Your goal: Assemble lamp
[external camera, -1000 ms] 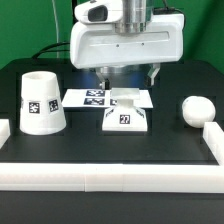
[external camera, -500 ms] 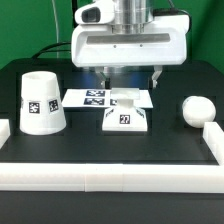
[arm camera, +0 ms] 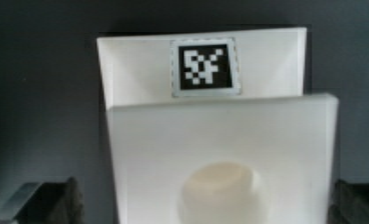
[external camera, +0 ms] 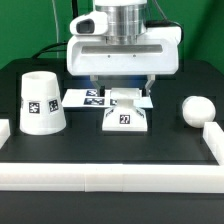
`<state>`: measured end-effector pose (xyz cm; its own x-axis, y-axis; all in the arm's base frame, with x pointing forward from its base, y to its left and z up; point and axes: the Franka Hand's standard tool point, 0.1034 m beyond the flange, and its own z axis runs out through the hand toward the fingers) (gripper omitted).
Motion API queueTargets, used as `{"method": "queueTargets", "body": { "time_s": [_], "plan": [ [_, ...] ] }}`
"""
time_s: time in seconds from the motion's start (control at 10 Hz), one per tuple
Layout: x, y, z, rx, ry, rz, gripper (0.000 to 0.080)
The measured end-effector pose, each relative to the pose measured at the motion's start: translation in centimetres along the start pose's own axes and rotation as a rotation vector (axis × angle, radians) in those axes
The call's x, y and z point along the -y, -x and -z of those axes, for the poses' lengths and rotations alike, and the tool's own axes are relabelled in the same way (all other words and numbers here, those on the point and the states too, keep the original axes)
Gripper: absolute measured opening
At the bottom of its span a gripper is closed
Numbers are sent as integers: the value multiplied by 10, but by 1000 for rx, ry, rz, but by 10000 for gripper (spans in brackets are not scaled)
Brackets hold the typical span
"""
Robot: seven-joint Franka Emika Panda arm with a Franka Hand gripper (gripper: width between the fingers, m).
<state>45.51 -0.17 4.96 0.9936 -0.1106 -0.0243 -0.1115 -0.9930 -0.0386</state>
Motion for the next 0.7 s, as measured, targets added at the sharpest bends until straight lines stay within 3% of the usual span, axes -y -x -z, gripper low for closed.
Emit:
{"method": "queueTargets", "body": {
  "time_s": [0.3,0.4,0.5,0.7],
  "plan": [
    [2,4,-8,11,1,8,700],
    [2,3,-8,10,1,10,571],
    [2,3,-8,10,1,11,533],
    [3,3,-8,10,1,12,533]
  ]
}}
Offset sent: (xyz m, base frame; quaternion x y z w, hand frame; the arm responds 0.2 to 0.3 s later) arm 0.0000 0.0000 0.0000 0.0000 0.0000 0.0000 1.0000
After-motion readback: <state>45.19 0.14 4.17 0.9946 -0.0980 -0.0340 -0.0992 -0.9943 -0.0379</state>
